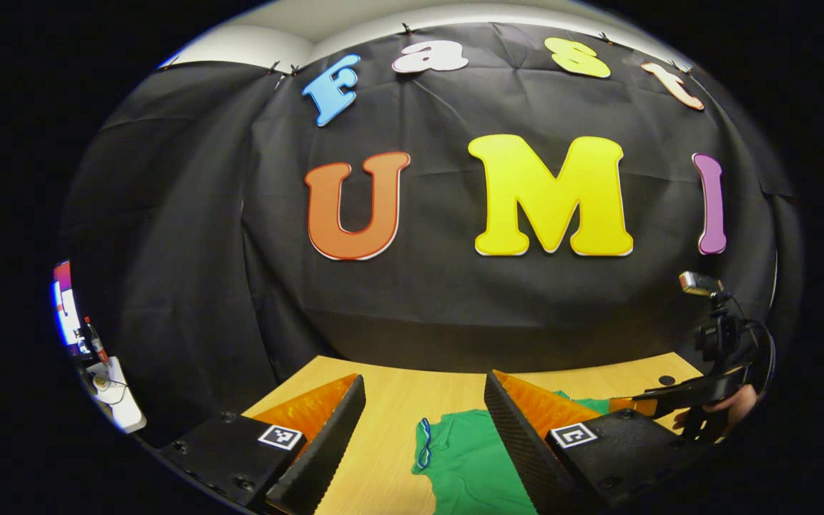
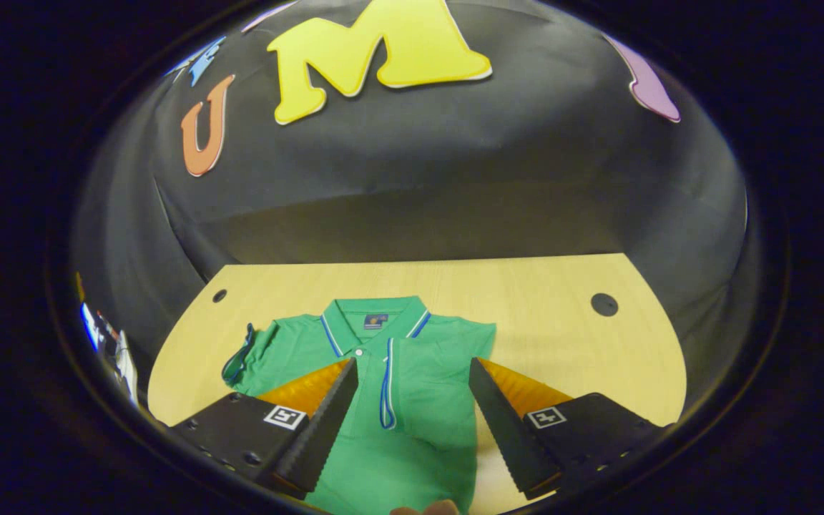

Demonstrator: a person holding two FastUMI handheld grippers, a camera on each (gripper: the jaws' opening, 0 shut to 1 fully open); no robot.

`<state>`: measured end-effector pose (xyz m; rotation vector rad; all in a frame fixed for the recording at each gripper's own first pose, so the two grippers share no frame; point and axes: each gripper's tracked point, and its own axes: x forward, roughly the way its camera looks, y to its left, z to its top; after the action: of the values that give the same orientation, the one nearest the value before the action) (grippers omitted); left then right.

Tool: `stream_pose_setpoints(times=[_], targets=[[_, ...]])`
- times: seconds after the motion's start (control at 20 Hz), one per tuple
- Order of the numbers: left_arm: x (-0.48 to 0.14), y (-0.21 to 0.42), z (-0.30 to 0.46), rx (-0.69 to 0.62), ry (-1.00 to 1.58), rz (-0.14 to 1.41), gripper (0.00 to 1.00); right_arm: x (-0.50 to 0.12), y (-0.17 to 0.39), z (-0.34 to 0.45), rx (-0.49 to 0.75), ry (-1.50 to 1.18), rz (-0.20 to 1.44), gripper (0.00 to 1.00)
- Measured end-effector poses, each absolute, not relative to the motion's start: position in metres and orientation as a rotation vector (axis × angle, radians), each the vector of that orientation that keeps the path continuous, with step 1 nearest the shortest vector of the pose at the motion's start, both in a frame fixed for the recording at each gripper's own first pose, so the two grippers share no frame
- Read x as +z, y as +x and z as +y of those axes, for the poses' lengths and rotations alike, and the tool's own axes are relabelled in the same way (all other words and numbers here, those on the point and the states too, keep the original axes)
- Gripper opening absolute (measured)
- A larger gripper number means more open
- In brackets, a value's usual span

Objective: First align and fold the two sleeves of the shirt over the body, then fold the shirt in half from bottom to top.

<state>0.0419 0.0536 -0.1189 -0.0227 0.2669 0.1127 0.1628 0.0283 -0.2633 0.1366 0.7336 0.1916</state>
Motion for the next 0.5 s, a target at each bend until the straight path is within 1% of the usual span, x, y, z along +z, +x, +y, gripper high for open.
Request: stream_pose_setpoints(times=[0.15, 0.4, 0.5], targets=[[-0.160, 0.057, 0.049, 0.065, -0.035, 0.345, 1.00, -0.236, 0.139, 0.008, 0.170, 0.113, 0.688, 0.96], [-0.242, 0.087, 0.048, 0.006, -0.037, 0.492, 1.00, -0.208, 0.086, -0.036, 0.090, 0.063, 0.660, 0.96], [-0.273, 0.096, 0.047, -0.005, -0.062, 0.553, 1.00, -0.196, 0.073, -0.049, 0.058, 0.074, 0.645, 0.96]])
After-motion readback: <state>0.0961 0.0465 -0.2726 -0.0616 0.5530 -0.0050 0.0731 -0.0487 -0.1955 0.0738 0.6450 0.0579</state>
